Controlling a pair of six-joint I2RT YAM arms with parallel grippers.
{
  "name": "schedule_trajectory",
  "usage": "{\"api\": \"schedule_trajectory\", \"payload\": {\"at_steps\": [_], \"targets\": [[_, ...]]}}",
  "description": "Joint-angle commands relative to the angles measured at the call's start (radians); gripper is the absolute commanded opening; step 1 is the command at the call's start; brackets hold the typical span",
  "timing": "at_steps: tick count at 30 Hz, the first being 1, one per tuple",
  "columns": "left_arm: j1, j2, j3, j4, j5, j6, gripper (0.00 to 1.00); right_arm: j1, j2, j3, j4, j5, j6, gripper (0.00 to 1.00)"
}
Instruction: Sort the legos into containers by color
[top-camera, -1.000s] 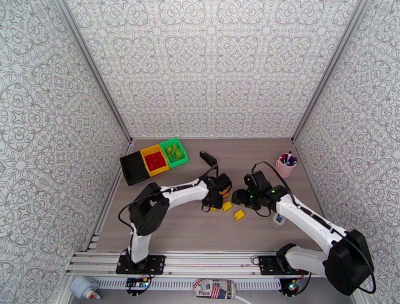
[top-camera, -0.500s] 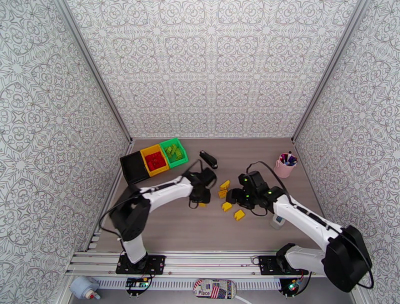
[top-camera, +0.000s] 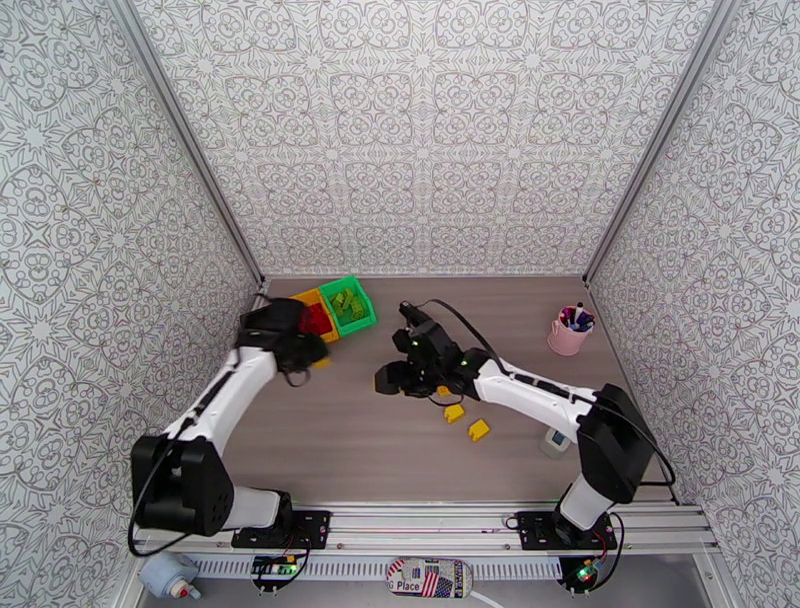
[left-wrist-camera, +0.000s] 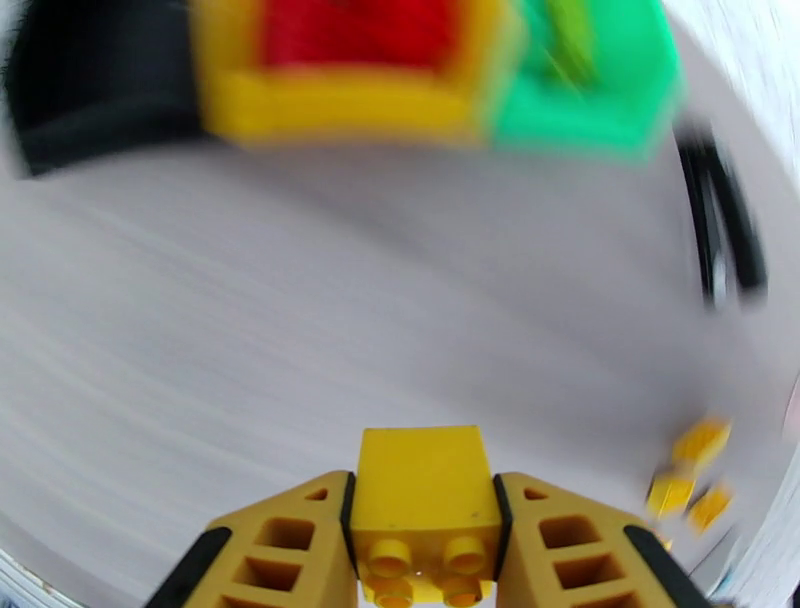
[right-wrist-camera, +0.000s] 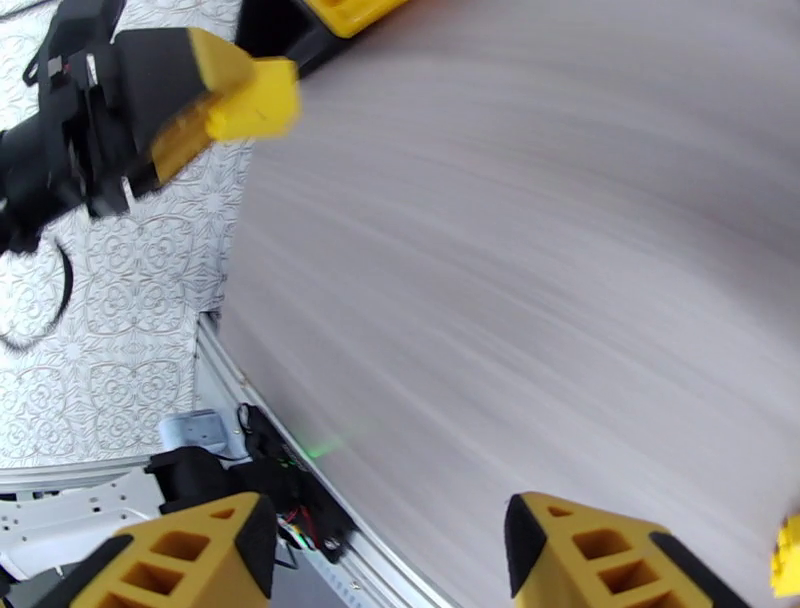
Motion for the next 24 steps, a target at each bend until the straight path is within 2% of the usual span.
{"api": "schedule_trajectory", "payload": {"at_steps": [1,6,13,16,18,20,24], "targets": [[0.124,-0.007,0.034,0.013,0.047,0.063,0.34,-0.004,0.018,0.055,-0.055,-0.004,-0.025,0.65],[0.276,0.107,0.148,0.033,0.087,0.098,0.34,-0.027,-0.023,0.028,-0.117,0.037,-0.061,0.65],[0.347,0.324,0.364,0.021,0.089,0.12,0.35,-0.098,-0.135,-0.09,-0.132,0.063,-0.062,0.65],[0.355,0.43,0.477,-0.014,0.084,0.122,0.47,-0.128,-0.188,-0.133,-0.151,0.081,-0.068,0.65],[0.356,0.469,0.526,-0.028,0.096,0.12,0.63,-0.147,-0.229,-0.159,-0.18,0.103,-0.078,0.65],[0.344,0.466,0.536,-0.028,0.097,0.117,0.75,-0.166,-0.266,-0.186,-0.206,0.131,-0.086,0.66],[0.277,0.396,0.494,-0.02,0.059,0.141,0.81,-0.219,-0.341,-0.254,-0.246,0.17,-0.093,0.69]]}}
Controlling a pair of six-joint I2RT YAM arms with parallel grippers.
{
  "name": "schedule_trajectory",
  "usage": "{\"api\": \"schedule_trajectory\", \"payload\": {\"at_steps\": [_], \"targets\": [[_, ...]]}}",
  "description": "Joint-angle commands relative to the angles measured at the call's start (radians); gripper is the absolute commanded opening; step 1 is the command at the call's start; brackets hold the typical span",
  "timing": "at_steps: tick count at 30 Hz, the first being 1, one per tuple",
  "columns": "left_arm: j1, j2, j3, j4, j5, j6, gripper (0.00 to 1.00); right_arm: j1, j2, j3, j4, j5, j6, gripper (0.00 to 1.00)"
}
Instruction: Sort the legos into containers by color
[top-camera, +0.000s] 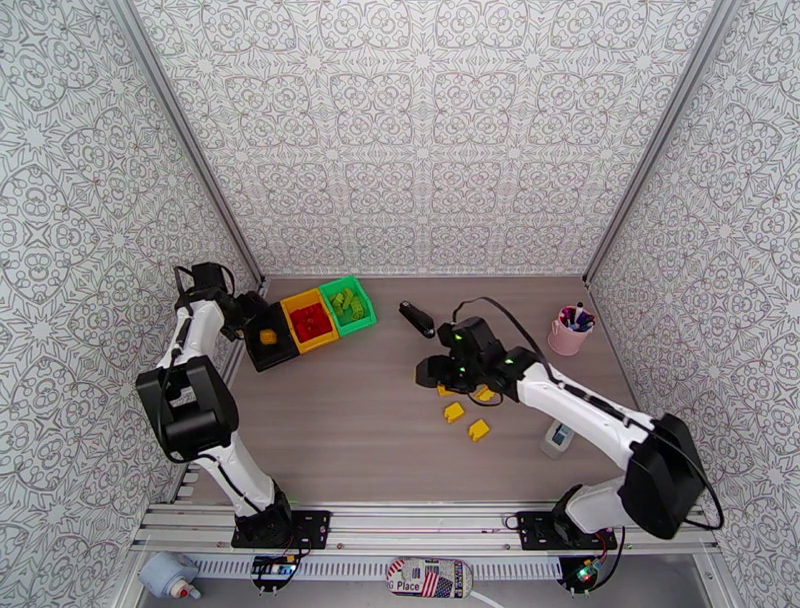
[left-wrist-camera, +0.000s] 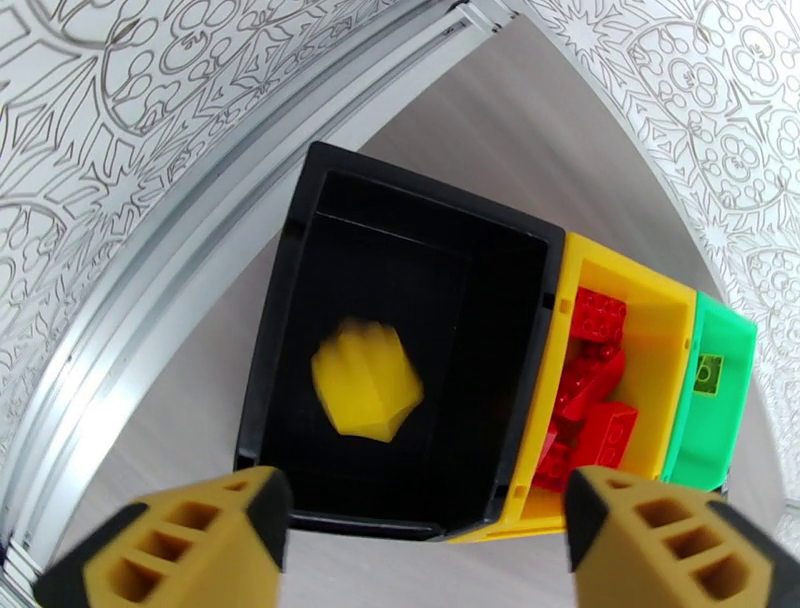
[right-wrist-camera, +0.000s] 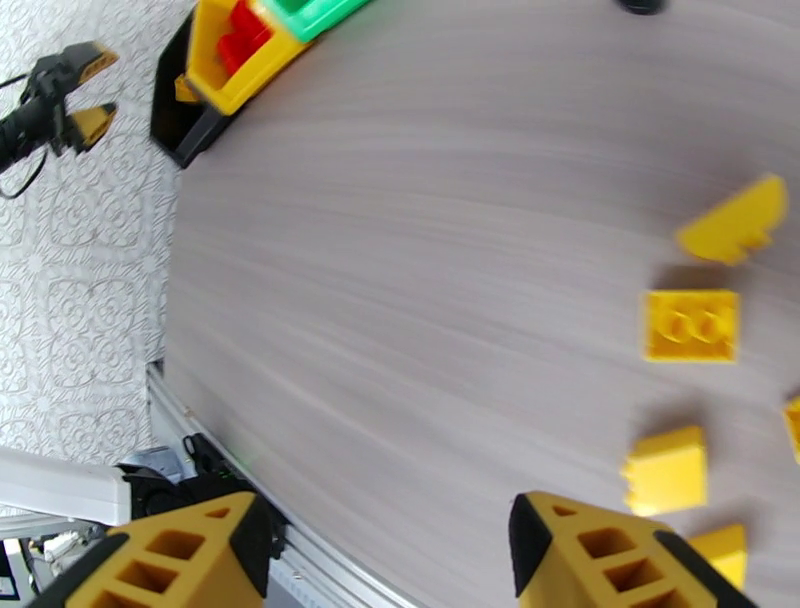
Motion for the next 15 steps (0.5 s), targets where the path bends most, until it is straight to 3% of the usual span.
{"api": "schedule_trajectory", "payload": {"at_steps": [1,10,15], "targets": [[-0.068,-0.084,-0.016,-0.02,-0.021,0.032,0.82,-0.051,-0.068,-0.068,-0.075,0.065,-0.021,0.7],[-0.375,-0.264,-0.258,0.017,-0.063,0.036,0.87,-0.208,-0.143,-0.182,-0.159,0.116,-0.05,0.71],[-0.648,-0.258,-0.348,0.072,-0.089,0.091,0.87,-0.286,-0.159,-0.228,-0.133,0.09,-0.035,0.7]]}}
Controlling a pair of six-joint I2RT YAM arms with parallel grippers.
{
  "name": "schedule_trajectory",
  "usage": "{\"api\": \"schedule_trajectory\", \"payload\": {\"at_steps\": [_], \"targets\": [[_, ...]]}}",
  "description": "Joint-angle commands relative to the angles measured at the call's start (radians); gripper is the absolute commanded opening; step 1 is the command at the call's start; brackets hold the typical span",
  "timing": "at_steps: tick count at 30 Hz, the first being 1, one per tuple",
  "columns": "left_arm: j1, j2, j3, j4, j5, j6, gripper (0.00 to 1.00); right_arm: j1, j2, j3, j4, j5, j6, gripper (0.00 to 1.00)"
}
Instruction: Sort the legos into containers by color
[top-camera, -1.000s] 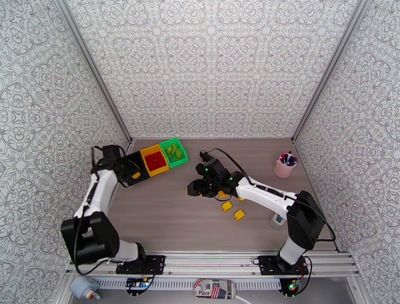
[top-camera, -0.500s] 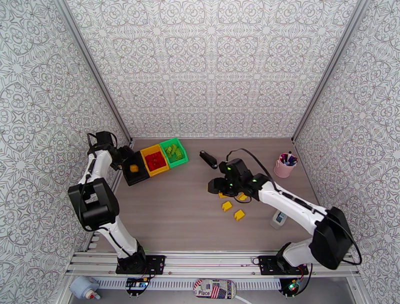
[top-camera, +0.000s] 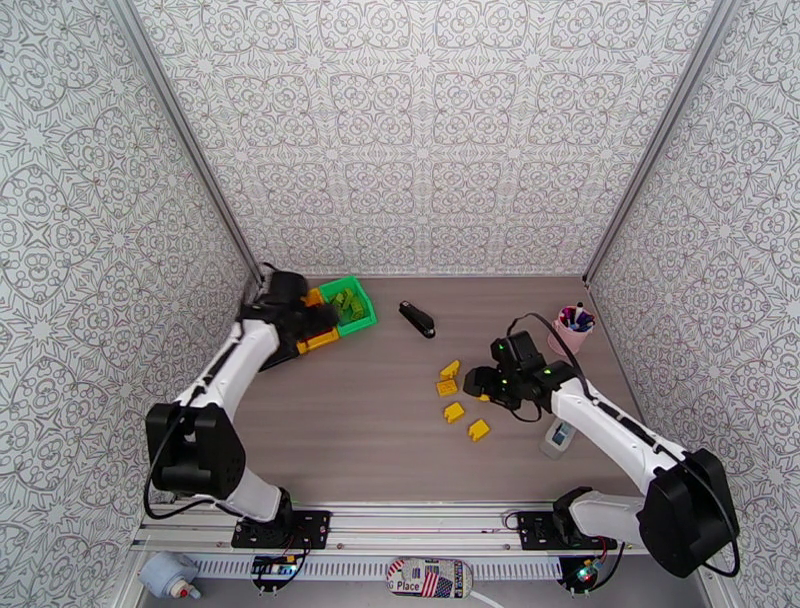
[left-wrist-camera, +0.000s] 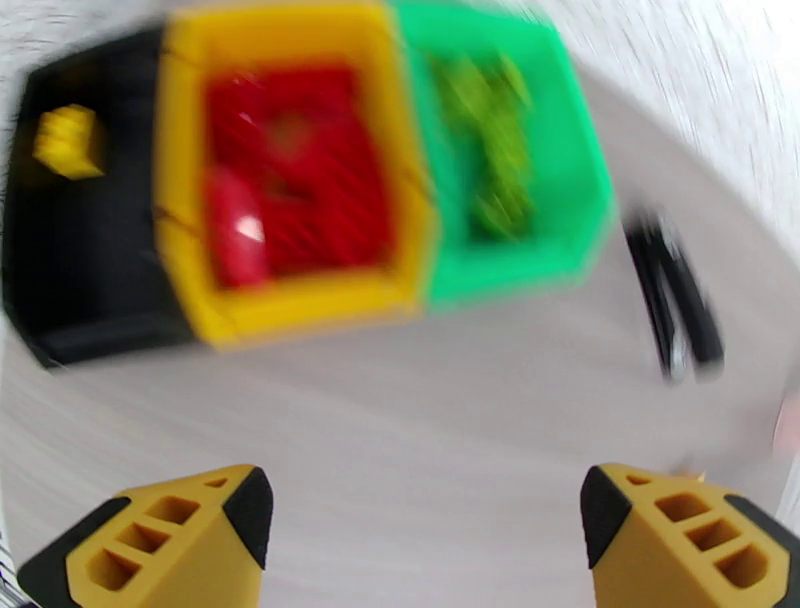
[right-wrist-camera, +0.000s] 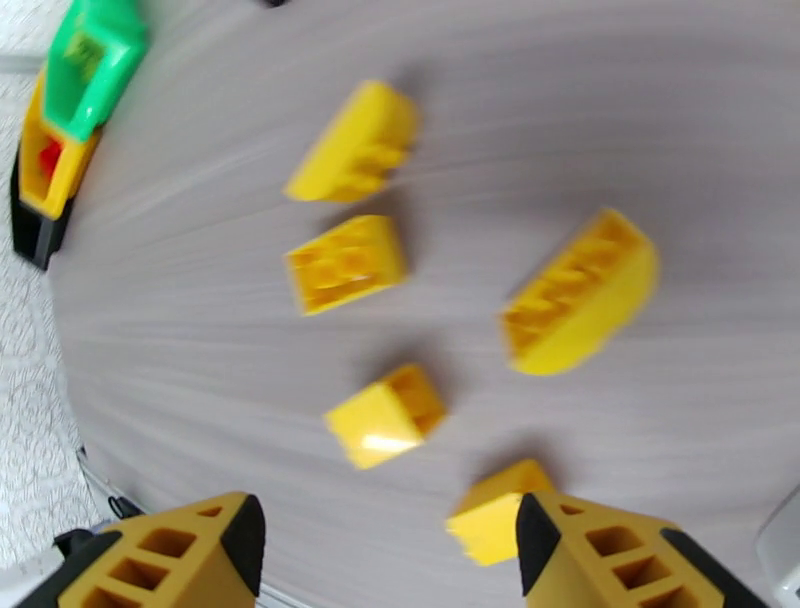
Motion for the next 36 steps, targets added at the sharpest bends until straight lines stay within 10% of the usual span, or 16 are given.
{"api": "schedule_trajectory", "payload": {"at_steps": [1,13,36], "targets": [[-0.167,0.025,-0.035,0.039,-0.036,0.078,0.87,-0.044,-0.022,-0.03,0.002,-0.008,0.0,0.7],[-0.531,0.376,0.299,-0.061,-0.066,0.345,0.85,-0.084,-0.063,-0.075,0.01,-0.074,0.005,0.7],[-0.603,0.815,0.711,-0.167,-0.097,0.363,0.7,-0.096,-0.145,-0.116,-0.056,-0.045,-0.01,0.7]]}}
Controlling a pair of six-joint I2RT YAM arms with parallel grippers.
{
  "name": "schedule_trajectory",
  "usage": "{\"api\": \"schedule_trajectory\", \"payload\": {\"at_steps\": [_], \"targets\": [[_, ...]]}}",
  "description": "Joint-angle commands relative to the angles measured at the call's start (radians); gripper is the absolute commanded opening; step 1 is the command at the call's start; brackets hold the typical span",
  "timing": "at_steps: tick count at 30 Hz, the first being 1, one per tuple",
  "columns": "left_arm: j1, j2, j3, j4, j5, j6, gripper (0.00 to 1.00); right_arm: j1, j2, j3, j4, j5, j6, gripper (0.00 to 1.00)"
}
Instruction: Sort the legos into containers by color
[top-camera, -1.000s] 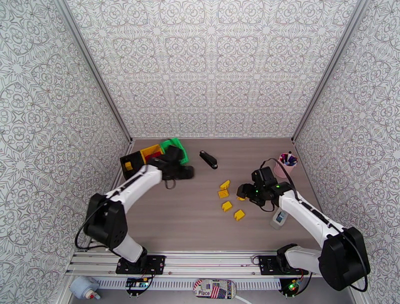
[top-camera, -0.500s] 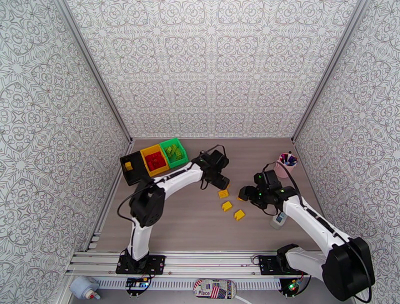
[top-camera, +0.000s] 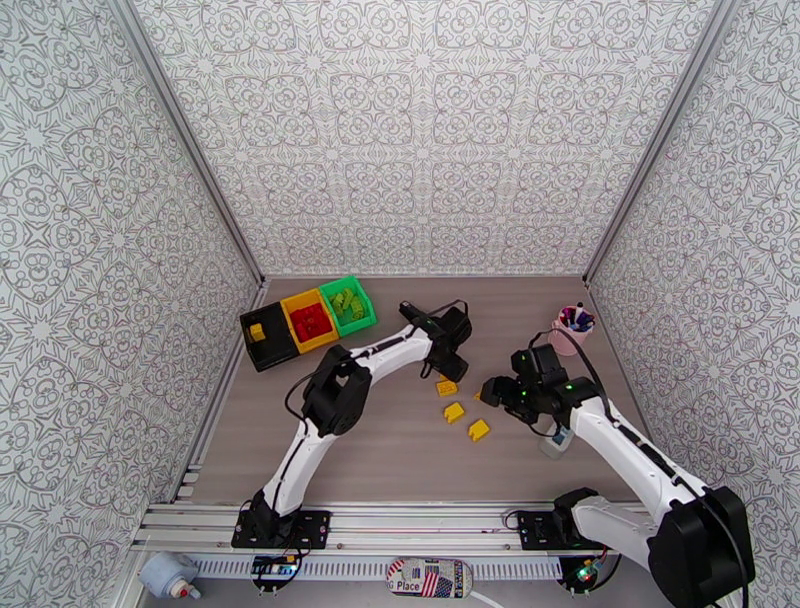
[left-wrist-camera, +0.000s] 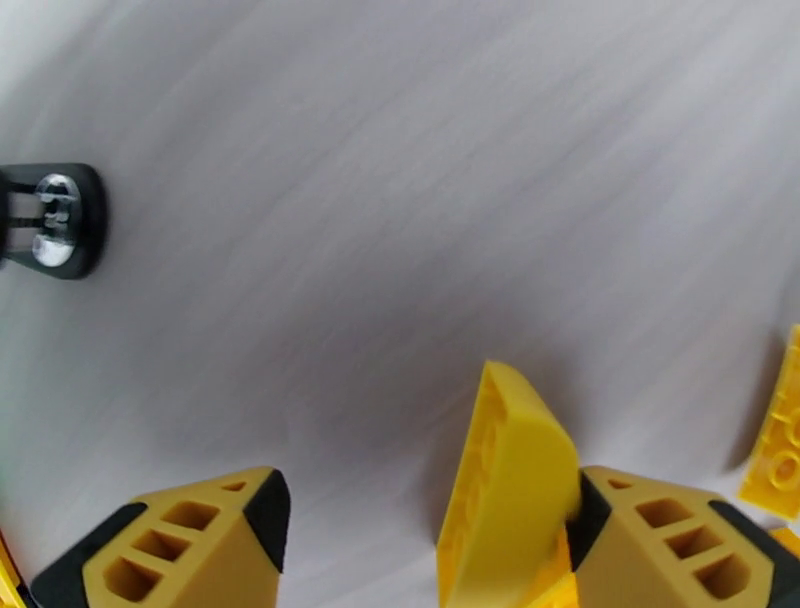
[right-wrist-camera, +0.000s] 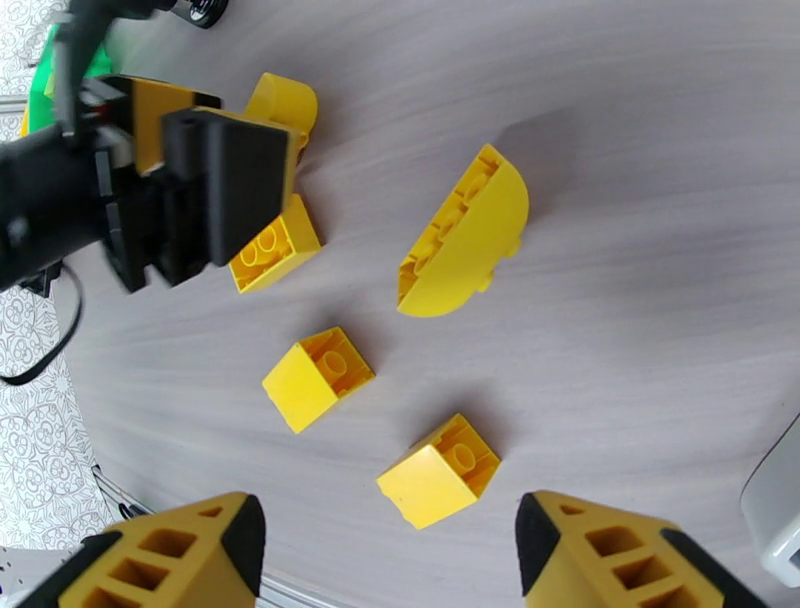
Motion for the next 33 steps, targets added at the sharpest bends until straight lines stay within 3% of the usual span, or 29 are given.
{"api": "schedule_trajectory", "payload": {"at_steps": [1,5,8,14,18,24,33], "targets": [[-0.012,0.017,0.038,-0.032,-0.001,-0.002,0.65,-0.011,-0.012,-0.011,-0.021,0.009,-0.011,0.7],[-0.011,0.017,0.038,-0.025,0.003,-0.013,0.46,-0.011,-0.009,-0.011,-0.018,0.007,-0.008,0.7],[-0.009,0.007,0.035,-0.02,-0.004,-0.023,0.37,-0.011,-0.007,-0.011,-0.006,-0.009,-0.008,0.7],[0.036,-0.078,-0.034,0.024,0.008,-0.076,0.32,0.0,0.02,-0.008,0.097,-0.098,0.031,0.7],[0.104,-0.213,-0.163,0.094,0.033,-0.129,0.31,0.07,0.083,0.042,0.172,-0.113,0.071,0.7],[0.277,-0.431,-0.391,0.171,0.05,-0.208,0.31,0.261,0.276,0.234,0.225,-0.083,0.078,0.69],[0.641,-0.718,-0.642,0.189,0.011,-0.336,0.31,0.463,0.598,0.6,0.202,-0.115,0.063,0.66]]}}
